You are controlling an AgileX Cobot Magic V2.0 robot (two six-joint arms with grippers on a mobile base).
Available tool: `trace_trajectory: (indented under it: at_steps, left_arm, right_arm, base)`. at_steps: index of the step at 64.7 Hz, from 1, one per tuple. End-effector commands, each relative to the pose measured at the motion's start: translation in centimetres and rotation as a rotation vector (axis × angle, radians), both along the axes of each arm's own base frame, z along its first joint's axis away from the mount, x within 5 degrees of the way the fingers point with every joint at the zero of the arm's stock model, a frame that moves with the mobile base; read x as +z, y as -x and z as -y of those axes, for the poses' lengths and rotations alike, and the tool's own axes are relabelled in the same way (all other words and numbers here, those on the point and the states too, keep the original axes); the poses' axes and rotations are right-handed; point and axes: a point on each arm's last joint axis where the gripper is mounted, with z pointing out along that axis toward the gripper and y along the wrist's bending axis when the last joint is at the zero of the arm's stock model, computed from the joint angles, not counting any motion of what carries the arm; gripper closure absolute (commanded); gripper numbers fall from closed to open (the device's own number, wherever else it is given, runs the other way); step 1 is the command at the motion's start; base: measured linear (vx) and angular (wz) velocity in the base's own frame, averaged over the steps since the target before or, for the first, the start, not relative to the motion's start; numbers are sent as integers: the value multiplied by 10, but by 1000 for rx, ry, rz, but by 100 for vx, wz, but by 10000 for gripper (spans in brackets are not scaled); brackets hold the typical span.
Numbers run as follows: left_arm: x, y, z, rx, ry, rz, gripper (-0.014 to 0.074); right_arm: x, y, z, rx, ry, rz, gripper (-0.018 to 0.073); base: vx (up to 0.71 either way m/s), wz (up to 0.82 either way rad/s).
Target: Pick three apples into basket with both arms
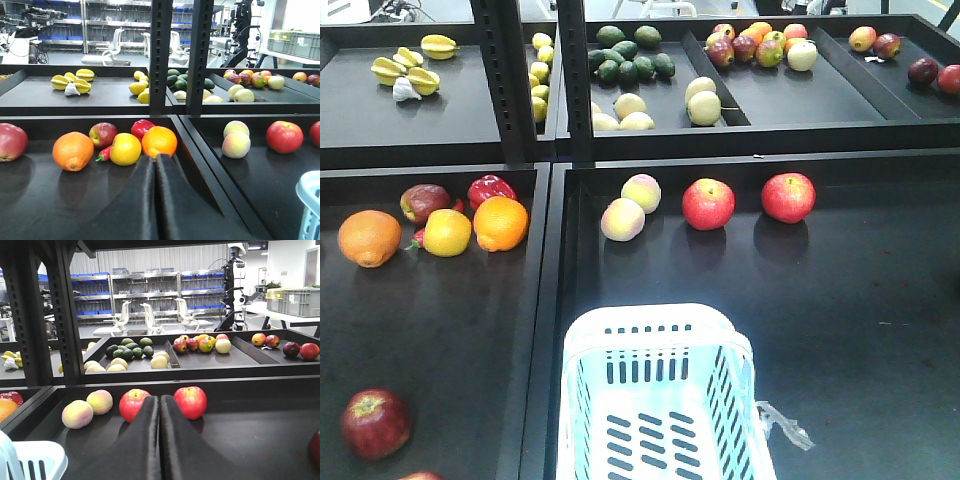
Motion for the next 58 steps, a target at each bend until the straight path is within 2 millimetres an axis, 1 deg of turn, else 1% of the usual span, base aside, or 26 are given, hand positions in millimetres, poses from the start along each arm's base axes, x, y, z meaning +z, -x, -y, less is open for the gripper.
trace_trajectory:
  at_steps: [1,22,32,39,43,46,58]
  left_arm:
    - [0,0,1,-8,13,66,603]
    - [0,0,1,-8,13,68,603]
    - [14,2,1,-9,32,108,603]
    - [36,7,0,-10,74,137,603]
    - [49,9,0,-9,90,121,603]
    - [63,10,0,-7,90,103,603]
    - [110,6,-1,9,78,-76,603]
  right_arm:
    - [2,1,0,4,7,69,568]
    - [2,1,0,4,7,69,568]
    - [2,1,0,4,7,69,568]
    - [2,1,0,4,7,69,568]
    - [2,1,0,4,7,69,568]
    - [2,1,0,4,7,69,568]
    - [2,1,0,4,7,69,568]
  base:
    - [0,0]
    - [0,0]
    - [0,0]
    - [0,0]
    - [0,0]
    - [0,0]
    - [0,0]
